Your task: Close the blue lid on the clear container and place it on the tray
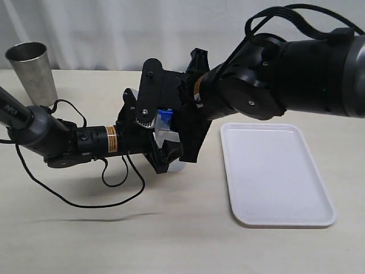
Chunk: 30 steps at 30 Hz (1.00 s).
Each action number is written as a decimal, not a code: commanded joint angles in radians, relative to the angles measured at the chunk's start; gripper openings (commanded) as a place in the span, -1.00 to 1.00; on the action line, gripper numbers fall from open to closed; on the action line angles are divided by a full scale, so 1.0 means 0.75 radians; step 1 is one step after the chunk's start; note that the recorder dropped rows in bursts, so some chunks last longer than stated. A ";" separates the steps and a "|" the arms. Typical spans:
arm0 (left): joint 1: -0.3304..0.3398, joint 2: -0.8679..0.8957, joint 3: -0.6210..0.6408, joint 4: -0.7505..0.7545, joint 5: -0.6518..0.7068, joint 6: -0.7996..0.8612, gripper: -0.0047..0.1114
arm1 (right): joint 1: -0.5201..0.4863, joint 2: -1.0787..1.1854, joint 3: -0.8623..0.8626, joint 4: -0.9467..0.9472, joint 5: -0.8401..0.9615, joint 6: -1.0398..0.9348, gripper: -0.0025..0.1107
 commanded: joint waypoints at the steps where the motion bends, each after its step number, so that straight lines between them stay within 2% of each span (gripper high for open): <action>1: -0.019 -0.017 0.000 0.094 -0.098 0.050 -0.92 | -0.027 0.122 0.099 0.042 0.302 0.065 -0.43; 5: -0.019 -0.017 0.000 0.094 -0.098 0.050 -0.92 | -0.027 0.114 0.099 0.045 0.302 0.092 -0.40; 9: -0.019 -0.017 0.000 0.094 -0.098 0.059 -0.92 | -0.027 0.018 0.099 0.055 0.309 0.134 -0.16; 19: 0.027 -0.017 0.000 0.106 -0.117 0.136 -0.92 | -0.027 -0.332 0.099 0.404 0.253 -0.036 -0.16; 21: 0.038 -0.017 0.000 0.171 -0.174 0.253 -0.92 | -0.030 -0.388 0.099 0.508 0.215 -0.103 -0.16; 23: 0.044 -0.017 0.000 0.218 -0.197 0.402 -0.92 | -0.085 -0.426 0.084 0.661 0.191 -0.123 -0.16; 25: 0.044 -0.017 0.000 0.271 -0.209 0.541 -0.92 | -0.217 -0.416 0.008 0.936 0.302 -0.219 -0.16; 27: 0.044 -0.017 0.000 0.279 -0.222 0.555 -0.92 | -0.304 -0.395 -0.033 1.126 0.410 -0.366 -0.16; 30: 0.044 -0.017 0.000 0.282 -0.225 0.555 -0.92 | -0.328 -0.363 -0.039 1.191 0.461 -0.507 -0.16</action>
